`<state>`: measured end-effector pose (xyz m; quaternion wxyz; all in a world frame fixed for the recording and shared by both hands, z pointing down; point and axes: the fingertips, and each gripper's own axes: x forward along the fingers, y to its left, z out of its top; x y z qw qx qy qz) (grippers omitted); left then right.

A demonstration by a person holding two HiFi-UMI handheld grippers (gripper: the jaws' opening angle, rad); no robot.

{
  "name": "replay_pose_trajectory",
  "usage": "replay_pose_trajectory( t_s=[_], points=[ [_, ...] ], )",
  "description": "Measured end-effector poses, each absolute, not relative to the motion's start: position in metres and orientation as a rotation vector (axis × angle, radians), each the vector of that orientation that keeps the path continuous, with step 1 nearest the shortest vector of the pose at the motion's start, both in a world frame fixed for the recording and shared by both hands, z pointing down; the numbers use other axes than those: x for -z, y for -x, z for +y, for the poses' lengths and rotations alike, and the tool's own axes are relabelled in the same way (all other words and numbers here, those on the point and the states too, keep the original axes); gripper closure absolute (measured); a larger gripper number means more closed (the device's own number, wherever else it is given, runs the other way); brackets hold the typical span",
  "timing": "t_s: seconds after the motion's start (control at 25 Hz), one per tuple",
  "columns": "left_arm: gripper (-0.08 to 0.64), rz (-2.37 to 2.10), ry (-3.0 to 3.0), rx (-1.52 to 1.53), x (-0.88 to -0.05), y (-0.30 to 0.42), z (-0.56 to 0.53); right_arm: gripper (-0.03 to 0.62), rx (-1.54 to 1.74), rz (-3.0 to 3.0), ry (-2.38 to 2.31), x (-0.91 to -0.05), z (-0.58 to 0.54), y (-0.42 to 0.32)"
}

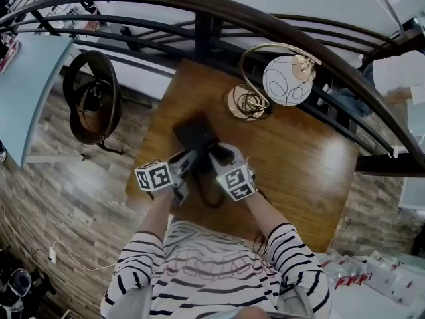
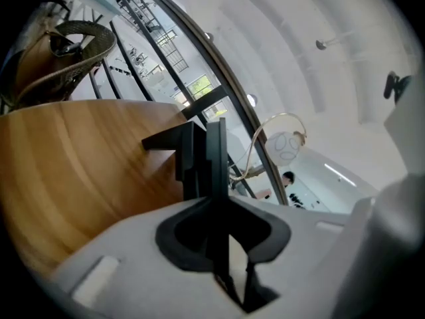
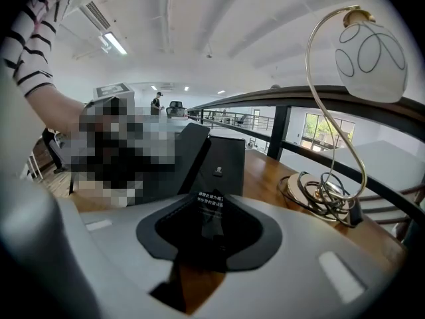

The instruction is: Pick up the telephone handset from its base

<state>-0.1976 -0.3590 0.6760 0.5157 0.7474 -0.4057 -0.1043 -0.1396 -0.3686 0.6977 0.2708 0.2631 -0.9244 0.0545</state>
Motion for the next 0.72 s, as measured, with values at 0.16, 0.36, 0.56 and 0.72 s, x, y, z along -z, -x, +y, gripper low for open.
replay_pose_trajectory(
  t_s=[0.16, 0.36, 0.56, 0.72],
  points=[
    [0.488, -0.971, -1.821, 0.267, -0.665, 0.197, -0.356, 0.474, -0.147, -2.483, -0.714, -0.697, -0.367, 0.138],
    [0.488, -0.973, -1.886, 0.265, -0.647, 0.198, -0.349, 0.474, -0.181, -2.475, -0.712, -0.695, -0.366, 0.138],
    [0.488, -0.987, -1.957, 0.243, -0.627, 0.202, -0.336, 0.477, -0.212, -2.457, -0.720, -0.695, -0.364, 0.138],
    [0.488, -0.997, -1.991, 0.242, -0.611, 0.206, -0.324, 0.506, -0.297, -2.442, -0.751, -0.690, -0.359, 0.134]
  ],
)
